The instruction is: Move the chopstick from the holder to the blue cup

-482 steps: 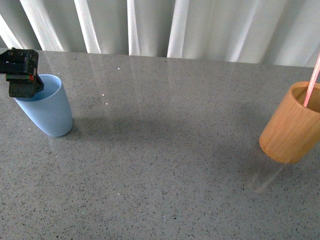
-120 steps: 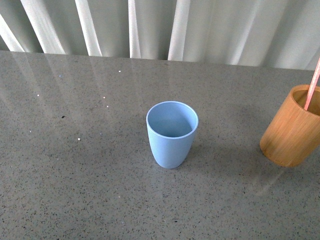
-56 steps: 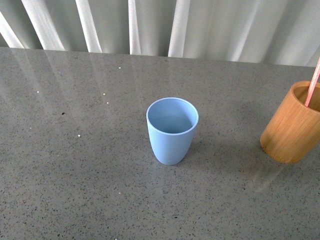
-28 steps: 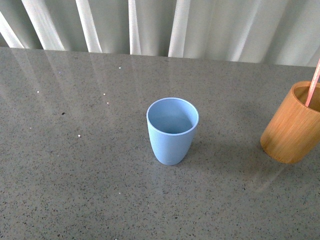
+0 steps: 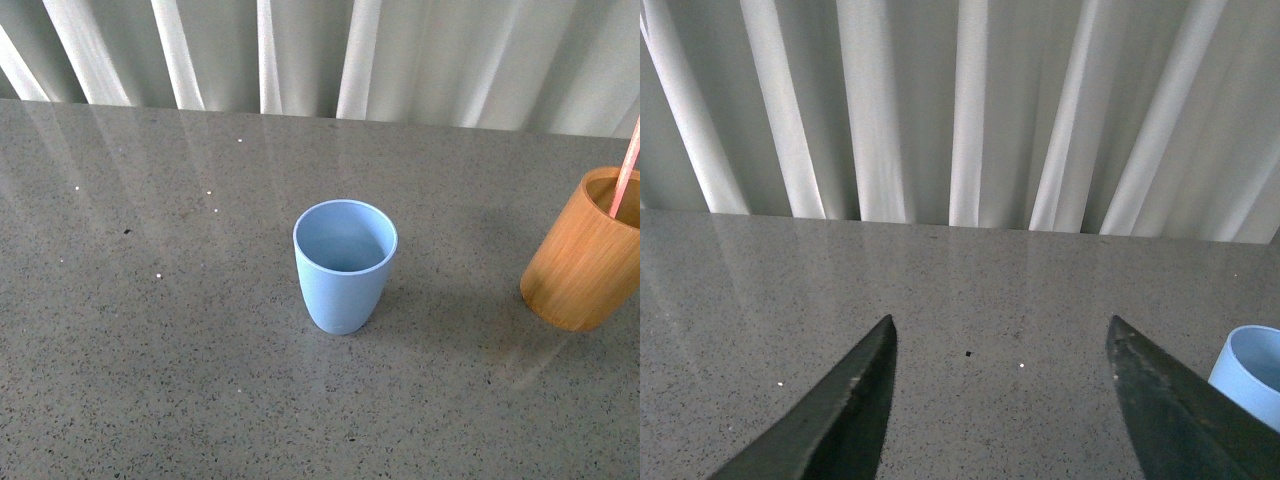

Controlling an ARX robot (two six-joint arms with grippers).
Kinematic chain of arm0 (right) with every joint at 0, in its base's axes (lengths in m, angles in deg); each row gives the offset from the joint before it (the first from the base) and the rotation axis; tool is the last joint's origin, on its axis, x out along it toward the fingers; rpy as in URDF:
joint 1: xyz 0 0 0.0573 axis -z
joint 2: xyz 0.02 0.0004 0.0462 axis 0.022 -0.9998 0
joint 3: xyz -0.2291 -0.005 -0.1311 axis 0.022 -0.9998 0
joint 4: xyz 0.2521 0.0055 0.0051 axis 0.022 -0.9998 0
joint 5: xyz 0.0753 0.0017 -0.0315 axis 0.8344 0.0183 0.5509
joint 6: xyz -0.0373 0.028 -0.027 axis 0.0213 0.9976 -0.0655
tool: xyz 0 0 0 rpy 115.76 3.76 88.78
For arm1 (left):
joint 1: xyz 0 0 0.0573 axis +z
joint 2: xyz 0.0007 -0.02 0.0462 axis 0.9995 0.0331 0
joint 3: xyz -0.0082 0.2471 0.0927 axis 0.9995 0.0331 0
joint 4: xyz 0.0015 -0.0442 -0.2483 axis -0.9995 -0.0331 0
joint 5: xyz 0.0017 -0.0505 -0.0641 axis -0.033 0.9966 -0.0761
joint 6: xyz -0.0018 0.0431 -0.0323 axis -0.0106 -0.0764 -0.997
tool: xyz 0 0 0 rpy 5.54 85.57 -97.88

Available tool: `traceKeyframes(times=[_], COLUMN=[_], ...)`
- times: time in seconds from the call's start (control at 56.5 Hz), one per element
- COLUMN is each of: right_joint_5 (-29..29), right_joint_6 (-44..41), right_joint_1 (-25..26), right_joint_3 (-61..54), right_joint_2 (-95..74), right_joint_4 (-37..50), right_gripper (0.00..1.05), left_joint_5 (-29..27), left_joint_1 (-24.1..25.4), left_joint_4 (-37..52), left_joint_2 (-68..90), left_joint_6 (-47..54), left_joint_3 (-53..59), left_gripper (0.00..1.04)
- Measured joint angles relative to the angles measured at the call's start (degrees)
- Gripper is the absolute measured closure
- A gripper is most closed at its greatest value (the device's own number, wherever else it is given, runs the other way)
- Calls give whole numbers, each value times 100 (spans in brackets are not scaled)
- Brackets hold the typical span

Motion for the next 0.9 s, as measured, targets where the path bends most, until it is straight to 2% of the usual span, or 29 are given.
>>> traceKeyframes(times=[0.089,0.177,0.195,0.336,0.39,0.443,0.496,0.62,0.903], right_joint_5=[-2,0,0,-35,-918,-1119,-981,-603,501], right_joint_6=[0,0,0,2,389,564,667,787,774], right_joint_1=[0,0,0,-7,-190,-111,133,337,579], right_joint_3=[0,0,0,2,142,160,179,463,1182], right_joint_2=[0,0,0,-4,-376,-855,-1491,-2426,-4293], right_joint_4=[0,0,0,-9,-389,-166,426,1263,2260], right_gripper=[10,10,10,10,10,10,10,10,10], left_joint_5=[0,0,0,0,0,-2,2,0,2], left_joint_1=[0,0,0,0,0,0,0,0,0], left_joint_4=[0,0,0,0,0,0,0,0,0], left_joint_2=[0,0,0,0,0,-2,-2,-4,-2], left_joint_6=[0,0,2,0,0,0,0,0,0], left_joint_3=[0,0,0,0,0,0,0,0,0], left_gripper=[25,6,5,7,7,7,7,7,7])
